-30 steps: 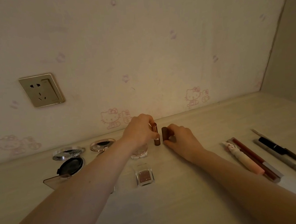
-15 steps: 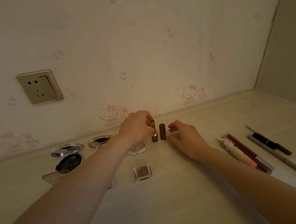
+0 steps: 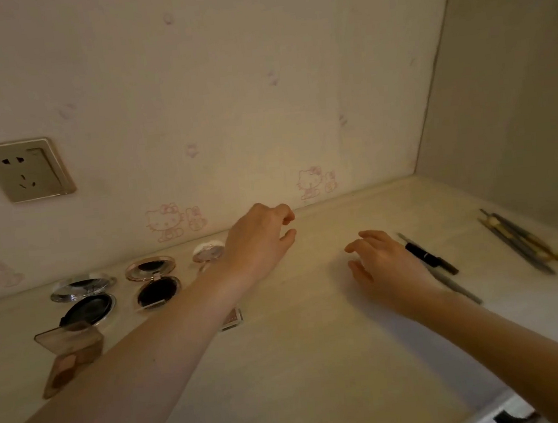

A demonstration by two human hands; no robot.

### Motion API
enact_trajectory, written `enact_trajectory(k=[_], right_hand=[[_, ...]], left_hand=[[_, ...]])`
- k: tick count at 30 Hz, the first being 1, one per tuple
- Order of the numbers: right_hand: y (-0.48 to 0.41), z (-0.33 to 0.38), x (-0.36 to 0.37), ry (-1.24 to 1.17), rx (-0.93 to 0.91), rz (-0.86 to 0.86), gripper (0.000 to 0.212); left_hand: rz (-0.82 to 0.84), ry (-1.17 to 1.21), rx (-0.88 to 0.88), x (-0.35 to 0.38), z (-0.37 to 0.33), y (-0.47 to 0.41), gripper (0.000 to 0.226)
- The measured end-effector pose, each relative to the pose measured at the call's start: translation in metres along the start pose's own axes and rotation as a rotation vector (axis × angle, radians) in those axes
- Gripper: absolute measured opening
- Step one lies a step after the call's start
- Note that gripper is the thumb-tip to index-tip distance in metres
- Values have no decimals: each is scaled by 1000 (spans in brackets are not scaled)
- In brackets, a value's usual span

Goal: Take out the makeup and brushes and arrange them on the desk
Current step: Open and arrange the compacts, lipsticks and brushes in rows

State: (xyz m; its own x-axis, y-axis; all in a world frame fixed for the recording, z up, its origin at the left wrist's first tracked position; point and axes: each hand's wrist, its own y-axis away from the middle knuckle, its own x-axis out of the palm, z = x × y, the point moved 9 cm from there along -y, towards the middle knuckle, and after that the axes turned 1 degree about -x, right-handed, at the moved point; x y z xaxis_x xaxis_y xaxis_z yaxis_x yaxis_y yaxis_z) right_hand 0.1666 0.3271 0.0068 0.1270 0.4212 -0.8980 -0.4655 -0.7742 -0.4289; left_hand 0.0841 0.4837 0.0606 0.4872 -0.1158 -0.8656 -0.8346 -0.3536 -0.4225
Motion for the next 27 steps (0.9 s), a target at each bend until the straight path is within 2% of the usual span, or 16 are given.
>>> enact_trajectory(k=[6,11,18,22,27], right_hand=[[44,-38,-40,21,86,-85,23],[70,-80,-46,16,190,-47,27],[74,-124,-36,20,342,24,28],[66,-136,-25,-13,407,75,27],[57,-145,-17,5,428,123,22]], left_hand=[[85,70,29,36,-43,4,23],[138,142,77,64,-81,8,25],[240,264,37,108,-118,-11,27],[344,236,14,138,-130,-31,36],[444,174,18,161,-143,-54,36]])
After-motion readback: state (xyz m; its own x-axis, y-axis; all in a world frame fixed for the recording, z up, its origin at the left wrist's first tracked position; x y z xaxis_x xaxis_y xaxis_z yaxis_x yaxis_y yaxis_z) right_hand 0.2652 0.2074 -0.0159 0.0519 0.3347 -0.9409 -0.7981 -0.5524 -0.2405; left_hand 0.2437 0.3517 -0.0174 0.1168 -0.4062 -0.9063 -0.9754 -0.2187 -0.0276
